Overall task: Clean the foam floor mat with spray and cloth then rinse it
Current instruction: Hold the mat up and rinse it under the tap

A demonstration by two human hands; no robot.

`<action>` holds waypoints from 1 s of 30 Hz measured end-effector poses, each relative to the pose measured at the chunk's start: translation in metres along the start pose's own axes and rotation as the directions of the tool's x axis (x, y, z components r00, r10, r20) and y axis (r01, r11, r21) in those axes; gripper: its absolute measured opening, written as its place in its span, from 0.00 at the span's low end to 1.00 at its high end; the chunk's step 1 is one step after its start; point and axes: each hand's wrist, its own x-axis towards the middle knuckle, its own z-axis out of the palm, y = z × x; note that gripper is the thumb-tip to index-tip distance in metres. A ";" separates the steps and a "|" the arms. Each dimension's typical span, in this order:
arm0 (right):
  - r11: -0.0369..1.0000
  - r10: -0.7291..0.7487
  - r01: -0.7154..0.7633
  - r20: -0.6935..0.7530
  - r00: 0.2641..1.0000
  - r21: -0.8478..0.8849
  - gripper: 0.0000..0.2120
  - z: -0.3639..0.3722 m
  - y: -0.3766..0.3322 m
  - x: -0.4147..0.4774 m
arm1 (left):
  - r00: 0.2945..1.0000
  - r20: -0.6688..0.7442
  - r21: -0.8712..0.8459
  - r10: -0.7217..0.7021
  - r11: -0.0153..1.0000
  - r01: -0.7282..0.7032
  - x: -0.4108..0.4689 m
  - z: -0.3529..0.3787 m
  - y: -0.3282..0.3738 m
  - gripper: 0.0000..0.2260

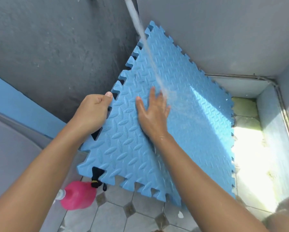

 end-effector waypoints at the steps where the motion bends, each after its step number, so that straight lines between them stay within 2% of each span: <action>1: 0.995 -0.096 0.096 0.022 0.995 0.000 0.33 0.009 -0.025 -0.013 | 1.000 -0.003 -0.005 0.004 1.000 -0.004 0.000 0.000 0.001 0.29; 4: 0.960 -0.280 0.280 0.004 0.960 0.022 0.32 0.021 -0.061 -0.061 | 0.999 -0.036 -0.001 0.031 1.000 -0.031 -0.002 -0.003 0.004 0.25; 6: 0.952 -0.303 0.303 0.006 0.953 0.035 0.33 0.021 -0.039 -0.085 | 1.000 -0.007 -0.024 -0.001 1.000 0.001 -0.001 -0.003 0.003 0.30; 8: 0.972 -0.234 0.234 0.016 0.972 0.032 0.34 0.012 0.006 -0.087 | 1.000 -0.014 0.005 0.003 1.000 -0.003 -0.001 0.001 0.003 0.31; 11: 1.000 0.019 -0.020 0.023 1.000 0.020 0.35 -0.009 0.059 -0.047 | 0.993 -0.044 0.119 0.111 0.987 -0.105 -0.003 0.005 0.004 0.21; 13: 0.996 0.078 -0.078 0.016 0.997 0.036 0.34 -0.023 0.063 -0.005 | 0.988 -0.044 0.135 0.150 0.980 -0.143 -0.003 0.005 0.002 0.16; 15: 0.998 0.001 -0.002 0.026 1.000 0.070 0.32 -0.031 0.040 0.042 | 0.986 -0.059 0.145 0.157 0.978 -0.147 -0.002 0.005 0.000 0.14; 18: 0.983 -0.153 0.163 0.117 0.981 -0.086 0.28 -0.024 -0.009 0.112 | 0.982 -0.077 0.178 0.171 0.972 -0.156 -0.001 0.007 0.001 0.13; 21: 0.983 -0.146 0.160 0.139 0.980 -0.094 0.31 -0.022 -0.039 0.163 | 0.982 -0.092 0.197 0.164 0.970 -0.143 0.000 0.008 -0.003 0.13; 23: 0.976 -0.186 0.197 0.114 0.976 -0.090 0.33 -0.029 -0.030 0.188 | 0.982 -0.094 0.177 0.165 0.973 -0.146 0.000 0.008 -0.004 0.13; 24: 0.981 -0.161 0.169 0.087 0.983 -0.094 0.34 -0.034 -0.014 0.202 | 0.981 -0.097 0.163 0.167 0.975 -0.150 0.000 0.008 -0.005 0.14; 26: 0.993 0.051 -0.054 -0.037 0.998 -0.101 0.37 -0.046 0.034 0.225 | 0.979 -0.107 0.155 0.176 0.975 -0.159 0.002 0.009 -0.004 0.13; 28: 0.935 0.323 -0.335 -0.113 0.940 -0.115 0.38 -0.059 0.100 0.223 | 0.976 -0.112 0.157 0.187 0.973 -0.168 0.003 0.010 -0.004 0.12; 30: 0.866 0.472 -0.487 -0.137 0.871 -0.116 0.34 -0.070 0.159 0.200 | 0.975 -0.114 0.154 0.188 0.973 -0.170 0.003 0.010 -0.005 0.12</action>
